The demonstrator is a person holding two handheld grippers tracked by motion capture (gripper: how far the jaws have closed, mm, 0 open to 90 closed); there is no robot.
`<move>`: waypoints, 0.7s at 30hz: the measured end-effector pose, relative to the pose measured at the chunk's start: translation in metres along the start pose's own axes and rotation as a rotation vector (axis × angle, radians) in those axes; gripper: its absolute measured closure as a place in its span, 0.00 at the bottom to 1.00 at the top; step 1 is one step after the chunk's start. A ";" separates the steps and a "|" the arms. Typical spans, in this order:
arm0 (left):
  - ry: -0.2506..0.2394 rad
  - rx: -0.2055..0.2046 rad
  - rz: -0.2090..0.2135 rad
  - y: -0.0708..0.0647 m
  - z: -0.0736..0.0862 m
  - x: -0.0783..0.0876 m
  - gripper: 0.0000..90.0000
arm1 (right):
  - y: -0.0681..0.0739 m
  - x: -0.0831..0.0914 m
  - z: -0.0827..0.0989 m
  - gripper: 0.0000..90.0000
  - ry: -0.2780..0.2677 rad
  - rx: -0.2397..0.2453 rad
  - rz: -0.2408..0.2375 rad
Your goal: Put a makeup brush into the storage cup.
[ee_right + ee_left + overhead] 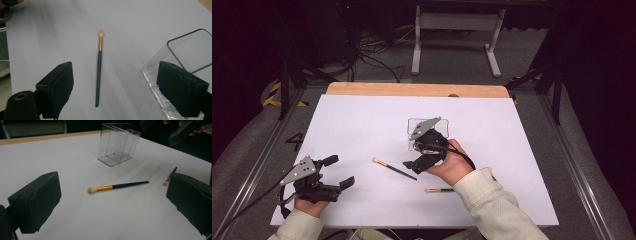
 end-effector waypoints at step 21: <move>0.013 -0.001 -0.004 0.000 0.001 -0.001 0.00 | 0.005 -0.033 -0.009 0.45 0.134 -0.001 -0.054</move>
Point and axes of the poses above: each handheld gripper's, and its own axes: x roughly backward along the jaws, z roughly out of its underside, y roughly to its left, the point moved 7 cm from there along -x, roughly forward along the jaws, and after that the axes turned 8 degrees about y, right-handed, at the moved point
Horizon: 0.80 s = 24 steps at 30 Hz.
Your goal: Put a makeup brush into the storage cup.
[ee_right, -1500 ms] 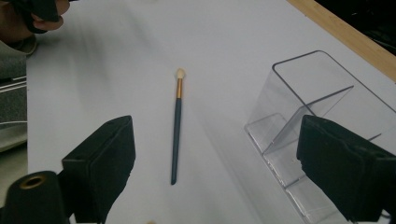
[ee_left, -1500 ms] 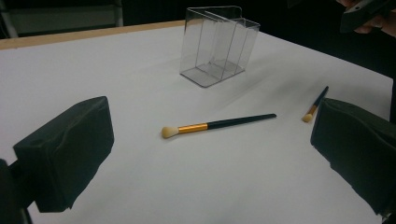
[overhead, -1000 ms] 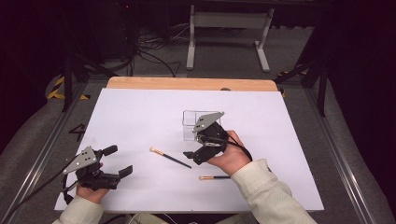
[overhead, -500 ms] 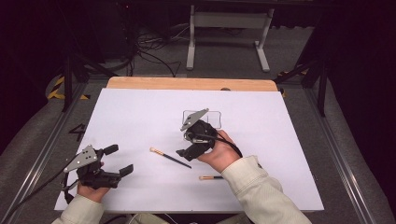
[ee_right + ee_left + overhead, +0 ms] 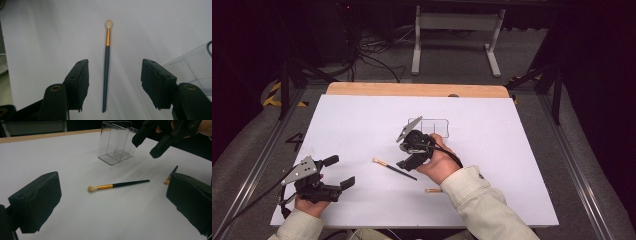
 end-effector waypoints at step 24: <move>0.003 0.005 -0.006 0.002 0.001 0.000 0.01 | 0.003 -0.036 -0.012 0.65 0.163 -0.027 -0.018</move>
Point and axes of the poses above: each handheld gripper's, and its own axes: x roughly backward along the jaws, z roughly out of its underside, y roughly to its left, the point moved 7 cm from there along -x, roughly forward along the jaws, and after that the axes turned 8 degrees about y, right-handed, at the moved point
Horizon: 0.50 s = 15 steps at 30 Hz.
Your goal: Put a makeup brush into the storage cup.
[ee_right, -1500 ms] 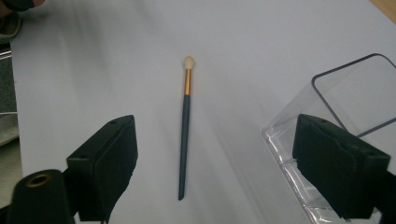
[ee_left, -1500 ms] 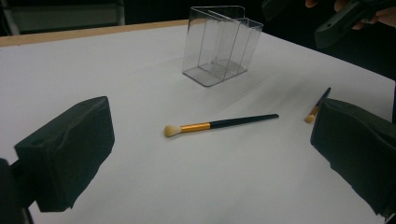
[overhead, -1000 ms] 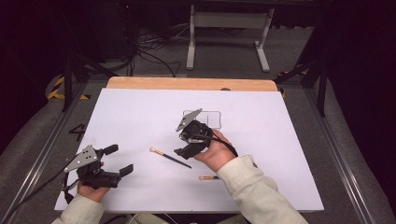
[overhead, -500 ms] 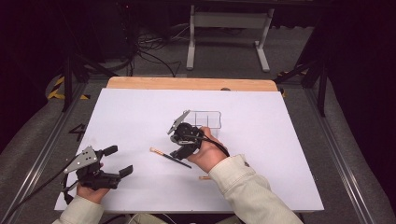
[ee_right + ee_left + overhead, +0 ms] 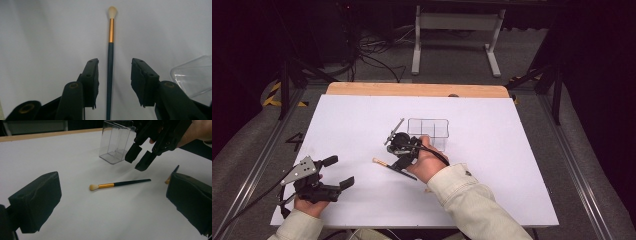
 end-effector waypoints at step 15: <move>-0.002 -0.002 0.016 -0.001 -0.001 -0.002 0.01 | 0.000 -0.018 -0.002 0.70 0.062 -0.033 -0.015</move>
Point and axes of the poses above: each handheld gripper's, and its own axes: x roughly backward along the jaws, z roughly out of its underside, y roughly to its left, the point moved 7 cm from there along -x, roughly forward along the jaws, and after that the axes turned 8 degrees about y, right-handed, at the moved point
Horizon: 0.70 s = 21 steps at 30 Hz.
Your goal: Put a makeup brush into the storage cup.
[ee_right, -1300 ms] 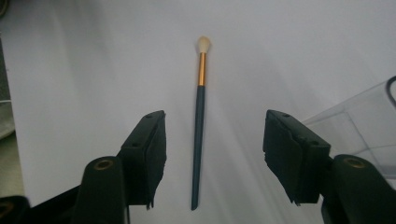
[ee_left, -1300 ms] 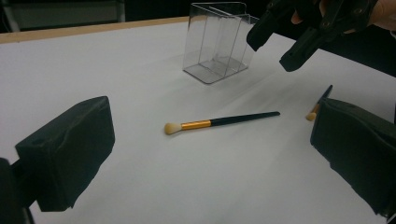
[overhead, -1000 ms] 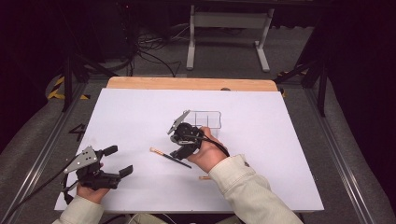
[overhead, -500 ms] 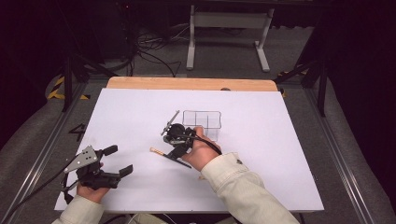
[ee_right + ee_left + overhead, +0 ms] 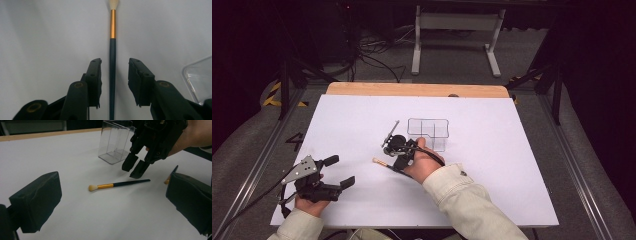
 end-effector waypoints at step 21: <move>-0.016 -0.010 0.005 -0.001 -0.002 0.004 0.02 | 0.001 -0.018 -0.001 0.78 0.084 -0.001 0.018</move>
Point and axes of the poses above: each handheld gripper's, and its own axes: x roughly backward along the jaws, z roughly out of its underside, y roughly to its left, the point moved 7 cm from there along -x, roughly forward along the jaws, and after that the axes turned 8 degrees about y, right-handed, at the moved point
